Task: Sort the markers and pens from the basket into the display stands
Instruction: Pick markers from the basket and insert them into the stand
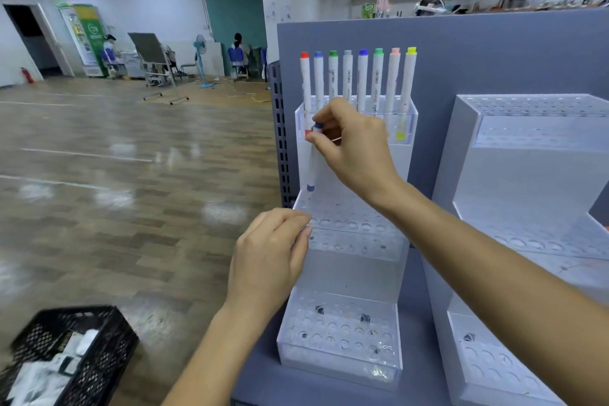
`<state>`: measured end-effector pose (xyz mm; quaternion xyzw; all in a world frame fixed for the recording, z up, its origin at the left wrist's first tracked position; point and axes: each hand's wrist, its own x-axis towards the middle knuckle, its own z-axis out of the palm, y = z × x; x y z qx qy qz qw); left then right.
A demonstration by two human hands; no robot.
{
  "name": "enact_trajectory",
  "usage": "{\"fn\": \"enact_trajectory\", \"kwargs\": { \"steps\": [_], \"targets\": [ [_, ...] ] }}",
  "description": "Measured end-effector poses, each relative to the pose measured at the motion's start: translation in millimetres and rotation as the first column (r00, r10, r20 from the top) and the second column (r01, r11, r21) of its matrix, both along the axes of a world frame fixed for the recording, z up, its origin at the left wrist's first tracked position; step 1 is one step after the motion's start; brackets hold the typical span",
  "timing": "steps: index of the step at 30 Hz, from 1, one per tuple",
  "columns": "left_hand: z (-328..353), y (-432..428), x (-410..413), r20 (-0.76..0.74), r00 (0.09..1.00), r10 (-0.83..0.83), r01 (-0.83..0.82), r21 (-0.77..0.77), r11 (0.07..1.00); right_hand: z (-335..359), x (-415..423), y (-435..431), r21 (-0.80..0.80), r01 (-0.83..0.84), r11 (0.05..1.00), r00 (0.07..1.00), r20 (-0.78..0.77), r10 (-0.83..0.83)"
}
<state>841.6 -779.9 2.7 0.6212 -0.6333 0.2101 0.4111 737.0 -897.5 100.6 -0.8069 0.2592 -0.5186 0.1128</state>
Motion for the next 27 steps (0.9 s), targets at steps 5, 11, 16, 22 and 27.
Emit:
{"fn": "enact_trajectory", "kwargs": {
  "steps": [5, 11, 16, 22, 27],
  "targets": [
    [0, 2, -2, -0.023, 1.0, 0.006, -0.006, -0.014, 1.0, -5, 6, 3, -0.1, 0.05, 0.994, 0.988, -0.143, -0.064],
    [-1, 2, 0, -0.044, 0.999, -0.011, 0.01, -0.015, 1.0, -10, 13, 6, -0.171, 0.145, 0.975, 0.905, -0.374, -0.201],
    [-2, 1, -1, -0.053, 0.998, -0.015, 0.014, -0.022, 1.0, -18, 9, 5, -0.144, 0.115, 0.983, 0.928, -0.338, -0.158],
    [0, 2, -2, -0.072, 0.997, -0.011, 0.009, -0.03, 0.999, -31, 7, 6, -0.097, 0.128, 0.987, 0.919, -0.363, -0.155],
    [4, 5, -2, -0.137, 0.99, -0.035, 0.04, 0.04, 0.998, -38, -8, 19, 0.079, 0.104, 0.991, 0.977, -0.197, -0.087]
  ]
}}
